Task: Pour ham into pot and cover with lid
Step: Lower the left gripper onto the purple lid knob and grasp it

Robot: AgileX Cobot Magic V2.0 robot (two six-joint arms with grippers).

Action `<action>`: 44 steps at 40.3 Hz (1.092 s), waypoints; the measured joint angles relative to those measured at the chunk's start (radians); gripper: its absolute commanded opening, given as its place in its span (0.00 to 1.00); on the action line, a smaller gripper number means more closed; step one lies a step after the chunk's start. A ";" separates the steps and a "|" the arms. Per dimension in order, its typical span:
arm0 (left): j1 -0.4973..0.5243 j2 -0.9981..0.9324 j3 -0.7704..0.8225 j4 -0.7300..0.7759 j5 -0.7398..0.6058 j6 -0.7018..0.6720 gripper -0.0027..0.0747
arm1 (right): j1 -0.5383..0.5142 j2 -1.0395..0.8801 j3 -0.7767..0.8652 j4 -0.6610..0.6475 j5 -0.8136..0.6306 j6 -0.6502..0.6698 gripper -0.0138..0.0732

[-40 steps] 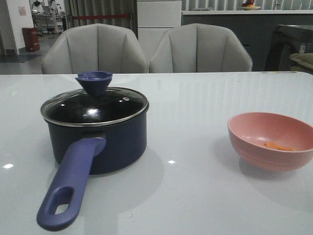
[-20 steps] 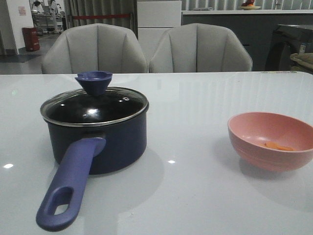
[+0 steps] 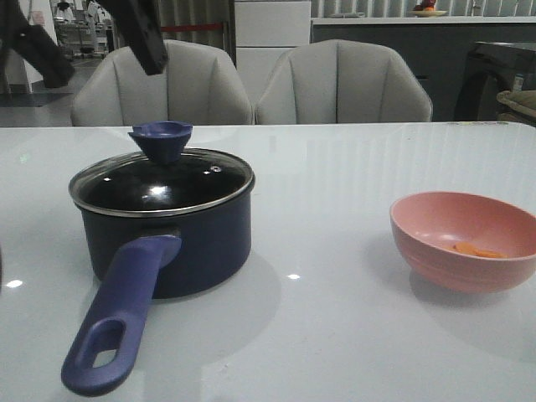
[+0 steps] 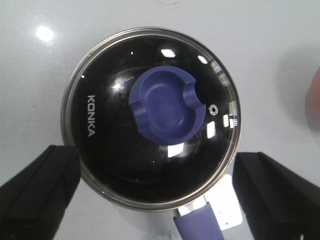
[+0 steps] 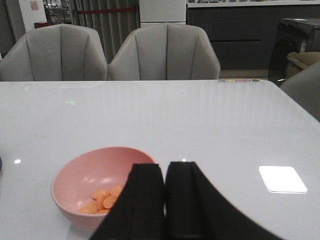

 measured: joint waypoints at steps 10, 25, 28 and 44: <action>-0.037 0.194 -0.201 0.026 0.114 -0.060 0.89 | 0.000 0.000 0.000 0.000 0.000 0.000 0.34; -0.044 0.327 -0.321 0.076 0.203 -0.121 0.89 | 0.000 0.000 0.000 0.000 0.000 0.000 0.34; -0.048 0.341 -0.325 0.079 0.210 -0.121 0.89 | 0.000 0.000 0.000 0.000 0.000 0.000 0.34; -0.049 0.399 -0.332 0.079 0.227 -0.131 0.89 | 0.000 0.000 0.000 0.000 0.000 0.000 0.34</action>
